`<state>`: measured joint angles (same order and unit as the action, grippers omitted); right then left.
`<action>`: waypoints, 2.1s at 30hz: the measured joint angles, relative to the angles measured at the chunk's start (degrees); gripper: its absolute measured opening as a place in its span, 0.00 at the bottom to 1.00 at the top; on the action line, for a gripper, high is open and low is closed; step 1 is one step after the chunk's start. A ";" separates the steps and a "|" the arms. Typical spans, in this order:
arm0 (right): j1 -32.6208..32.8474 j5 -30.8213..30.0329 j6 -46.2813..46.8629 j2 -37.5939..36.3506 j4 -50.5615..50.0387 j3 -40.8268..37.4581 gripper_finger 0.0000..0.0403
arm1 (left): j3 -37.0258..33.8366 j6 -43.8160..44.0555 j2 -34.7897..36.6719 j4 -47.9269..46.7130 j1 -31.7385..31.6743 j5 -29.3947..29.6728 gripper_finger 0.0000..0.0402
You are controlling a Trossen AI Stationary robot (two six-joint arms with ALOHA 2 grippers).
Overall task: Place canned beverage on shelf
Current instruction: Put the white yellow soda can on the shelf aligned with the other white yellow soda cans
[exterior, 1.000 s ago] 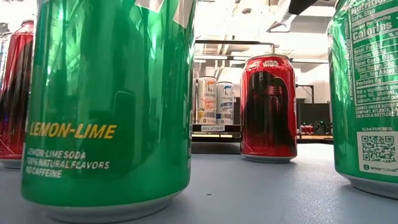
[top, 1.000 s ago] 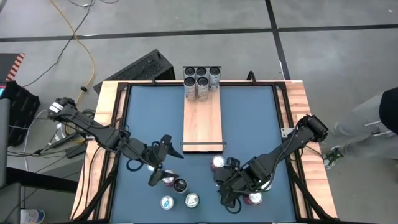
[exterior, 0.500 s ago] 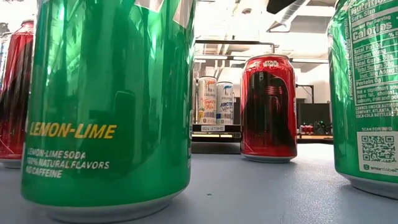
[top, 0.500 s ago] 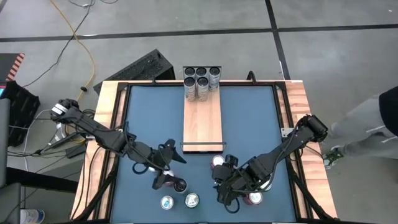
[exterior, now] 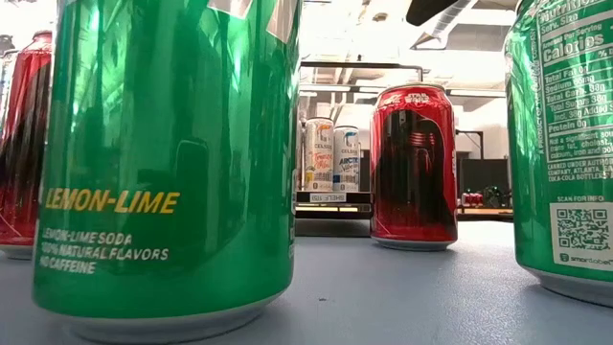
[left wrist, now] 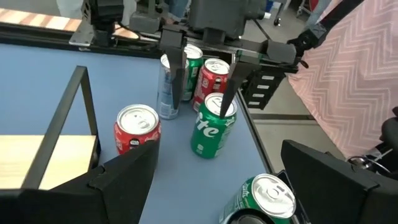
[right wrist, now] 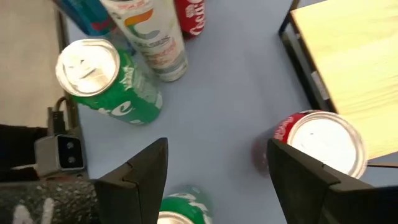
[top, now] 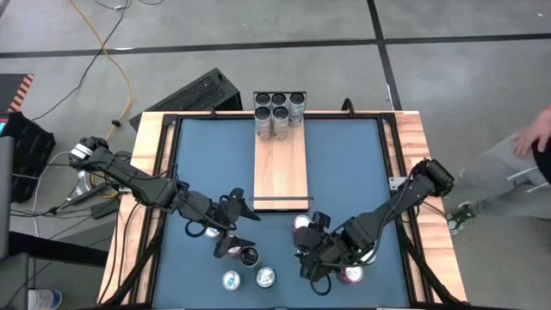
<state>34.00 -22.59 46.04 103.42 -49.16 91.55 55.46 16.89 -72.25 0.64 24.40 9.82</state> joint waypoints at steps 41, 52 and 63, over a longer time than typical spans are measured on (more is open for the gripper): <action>0.67 0.22 0.37 5.40 11.92 0.00 0.63 | -0.09 -14.37 -5.91 -1.24 2.67 -13.98 0.83; 1.18 0.33 -1.27 5.39 11.85 0.00 0.63 | -0.22 -13.31 -10.34 1.43 2.73 -16.59 0.83; 2.23 0.41 -1.66 5.60 11.68 0.00 0.63 | -0.22 -13.60 -10.36 -2.41 3.32 -12.00 0.83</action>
<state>36.22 -22.17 44.38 109.01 -37.47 91.55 55.24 3.29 -82.61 -1.77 27.73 -2.19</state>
